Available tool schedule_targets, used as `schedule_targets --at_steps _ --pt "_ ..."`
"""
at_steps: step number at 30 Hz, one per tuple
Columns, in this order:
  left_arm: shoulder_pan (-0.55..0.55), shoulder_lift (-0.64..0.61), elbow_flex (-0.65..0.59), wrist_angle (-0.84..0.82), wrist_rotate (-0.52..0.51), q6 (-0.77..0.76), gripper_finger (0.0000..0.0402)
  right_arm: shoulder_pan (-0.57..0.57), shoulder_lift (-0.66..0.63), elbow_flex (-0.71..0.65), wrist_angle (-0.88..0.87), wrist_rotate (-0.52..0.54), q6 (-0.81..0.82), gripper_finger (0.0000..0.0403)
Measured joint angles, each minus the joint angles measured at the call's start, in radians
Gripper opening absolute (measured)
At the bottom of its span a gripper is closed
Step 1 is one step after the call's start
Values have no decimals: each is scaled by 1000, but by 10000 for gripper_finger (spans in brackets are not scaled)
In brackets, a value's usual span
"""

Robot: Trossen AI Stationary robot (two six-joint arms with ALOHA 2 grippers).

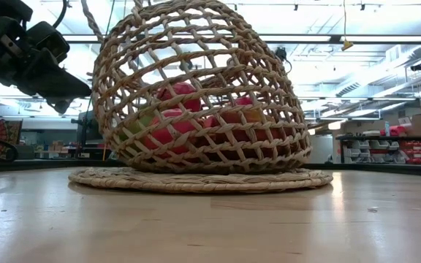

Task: Build produce basket
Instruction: Return to Home Position

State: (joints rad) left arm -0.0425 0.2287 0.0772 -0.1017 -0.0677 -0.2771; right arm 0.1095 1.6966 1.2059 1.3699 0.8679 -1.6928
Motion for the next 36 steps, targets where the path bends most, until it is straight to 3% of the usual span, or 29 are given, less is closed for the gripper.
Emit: schedule_targets --at_steps 3,6,11,16,20,23,27,36 --pt "0 0 0 0 0 0 61 29 -15 -67 161 -65 -43 341" --pt "0 0 0 0 0 0 61 31 -50 -136 185 -89 -32 334" --pt "0 0 0 0 0 0 54 -2 -70 -187 152 -86 170 324" --pt "0 0 0 -1 0 0 56 -31 -71 -157 -236 46 357 314" --pt "0 0 0 0 0 0 61 -40 -91 -92 -682 51 656 307" --pt "0 0 0 0 0 0 63 -40 -131 -53 -940 -114 896 301" --pt "0 0 0 0 0 0 64 -59 -212 -23 -1120 -472 1144 295" --pt "0 0 0 0 0 0 62 -133 -430 -23 -1402 -969 1419 286"
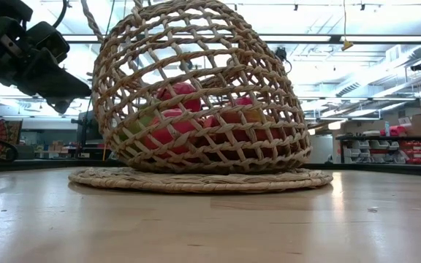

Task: Build produce basket
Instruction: Return to Home Position

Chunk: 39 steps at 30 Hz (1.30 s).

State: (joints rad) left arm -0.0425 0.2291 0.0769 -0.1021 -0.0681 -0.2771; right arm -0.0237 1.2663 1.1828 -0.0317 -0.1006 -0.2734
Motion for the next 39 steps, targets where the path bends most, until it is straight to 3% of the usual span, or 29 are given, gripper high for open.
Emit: schedule_targets --at_steps 7,13,25,39 --pt "0 0 0 0 0 0 55 -10 -154 0 -227 -199 116 285" --pt "0 0 0 0 0 0 63 23 -290 -62 -283 -225 154 285" --pt "0 0 0 0 0 0 57 43 -687 -492 -2 -98 295 284" --pt "0 0 0 0 0 0 56 43 -1089 -867 39 2 434 284"
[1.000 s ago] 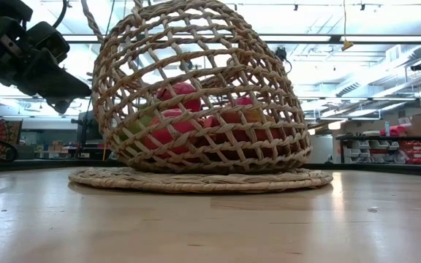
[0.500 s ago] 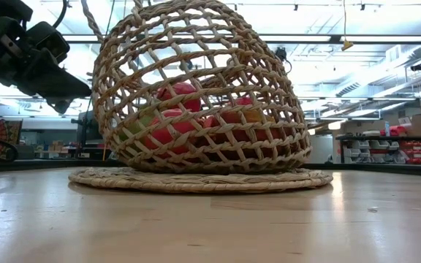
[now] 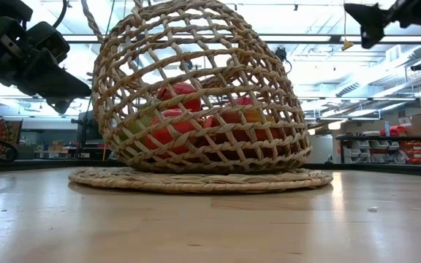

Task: Build produce basket
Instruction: Return to Home Position

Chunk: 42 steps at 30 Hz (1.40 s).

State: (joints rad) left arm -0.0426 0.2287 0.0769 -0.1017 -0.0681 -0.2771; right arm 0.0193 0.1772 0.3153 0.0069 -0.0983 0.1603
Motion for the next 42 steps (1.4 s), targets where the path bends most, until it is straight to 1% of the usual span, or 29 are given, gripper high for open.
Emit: schedule_targets --at_steps 7,13,15,19,21,23,27,29,37,42 --pt "0 0 0 0 0 0 64 -1 -176 -118 8 3 83 284" --pt "0 0 0 -1 0 0 57 -2 -159 -179 23 23 110 284" --pt "0 0 0 -1 0 0 55 -2 -158 -190 22 59 110 284" --pt "0 0 0 -1 0 0 60 -2 -158 -210 22 164 143 284" --pt "0 0 0 0 0 0 63 -2 -158 -222 15 184 151 284" --pt "0 0 0 -1 0 0 63 -2 -158 -239 0 170 161 284" --pt "0 0 0 -1 0 0 59 -1 -158 -281 1 142 281 284" --pt "0 0 0 0 0 0 56 -1 -158 -296 0 141 306 284" --pt "0 0 0 -1 0 0 63 -1 -153 -309 22 124 277 284" --pt "0 0 0 -1 0 0 59 -1 -153 -309 22 124 275 284"
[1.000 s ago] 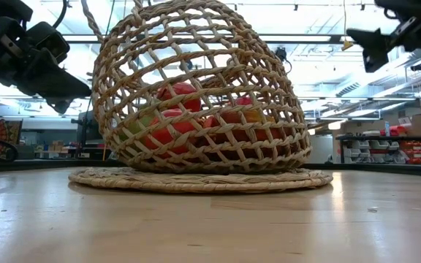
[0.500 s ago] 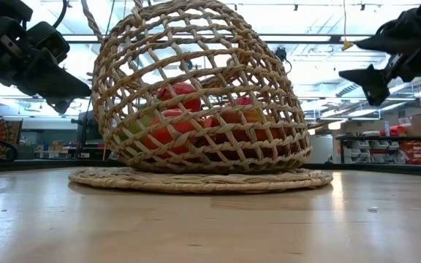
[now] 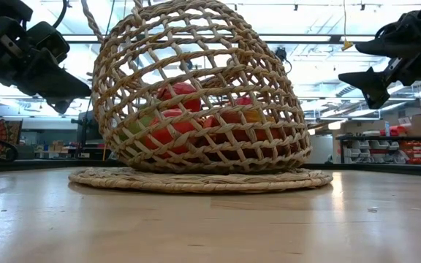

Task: Build produce basket
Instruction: Return to Home Position

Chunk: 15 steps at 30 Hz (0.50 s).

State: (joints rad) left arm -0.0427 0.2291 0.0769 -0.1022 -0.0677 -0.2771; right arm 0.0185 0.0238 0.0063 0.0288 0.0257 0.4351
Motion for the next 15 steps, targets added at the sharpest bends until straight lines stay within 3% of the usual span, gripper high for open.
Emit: schedule_targets --at_steps 15 --pt "0 0 0 0 0 0 60 0 0 0 0 0 0 284"
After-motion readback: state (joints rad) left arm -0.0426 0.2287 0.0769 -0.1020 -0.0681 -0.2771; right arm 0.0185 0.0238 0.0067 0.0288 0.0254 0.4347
